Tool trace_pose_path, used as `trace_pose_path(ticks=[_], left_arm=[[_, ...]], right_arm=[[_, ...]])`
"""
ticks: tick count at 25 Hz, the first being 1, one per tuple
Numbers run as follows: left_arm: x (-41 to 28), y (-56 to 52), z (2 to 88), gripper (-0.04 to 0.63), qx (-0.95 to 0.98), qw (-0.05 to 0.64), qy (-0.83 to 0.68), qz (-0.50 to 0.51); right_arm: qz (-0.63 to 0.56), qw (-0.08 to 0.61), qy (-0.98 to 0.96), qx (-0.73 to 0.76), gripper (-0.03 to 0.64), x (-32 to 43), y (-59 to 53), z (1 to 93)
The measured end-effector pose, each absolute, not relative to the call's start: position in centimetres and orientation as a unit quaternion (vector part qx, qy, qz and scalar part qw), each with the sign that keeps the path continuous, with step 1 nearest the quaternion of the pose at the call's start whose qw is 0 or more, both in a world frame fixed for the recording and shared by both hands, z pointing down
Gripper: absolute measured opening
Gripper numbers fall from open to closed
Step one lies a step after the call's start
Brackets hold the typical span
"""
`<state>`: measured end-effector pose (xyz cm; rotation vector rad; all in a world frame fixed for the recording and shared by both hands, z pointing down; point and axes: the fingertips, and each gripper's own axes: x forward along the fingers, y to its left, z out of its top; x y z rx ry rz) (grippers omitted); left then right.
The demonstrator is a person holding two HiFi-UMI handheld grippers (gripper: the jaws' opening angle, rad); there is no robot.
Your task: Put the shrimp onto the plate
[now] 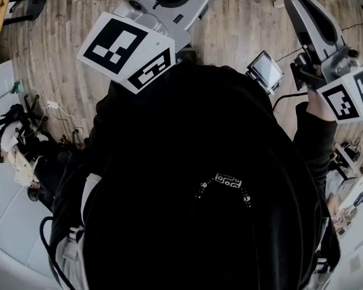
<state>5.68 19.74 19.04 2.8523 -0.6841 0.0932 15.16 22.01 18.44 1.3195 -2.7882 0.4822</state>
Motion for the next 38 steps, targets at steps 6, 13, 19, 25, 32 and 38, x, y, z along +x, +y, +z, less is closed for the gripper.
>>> trace_pose_path(ticks=[6,13,19,25,32,38], left_arm=[[3.7,15.5,19.3,-0.002,0.966,0.105,-0.235,0.030],[1.3,10.2,18.4,-0.001,0.970,0.109,-0.216,0.026],[0.2,6.9,18.7,-0.002,0.975,0.110,-0.193,0.024],[-1.8,3.3,18.8,-0.001,0.974,0.113,-0.197,0.019],[-4.8,-1.7,20.4,-0.002,0.972,0.117,-0.200,0.024],[-6.8,-1.1,21.2,-0.002,0.971,0.124,-0.202,0.024]], right_arm=[[0.152,0.017,-0.895,0.419,0.058,13.0,17.7,18.3],[0.154,0.025,-0.887,0.434,0.058,10.1,12.9,17.2],[0.153,0.036,-0.881,0.447,0.058,8.4,9.6,17.0],[0.154,0.048,-0.882,0.444,0.058,6.2,6.4,17.0],[0.151,0.059,-0.887,0.432,0.058,2.8,0.4,17.7],[0.155,0.070,-0.891,0.422,0.058,0.4,0.6,18.0]])
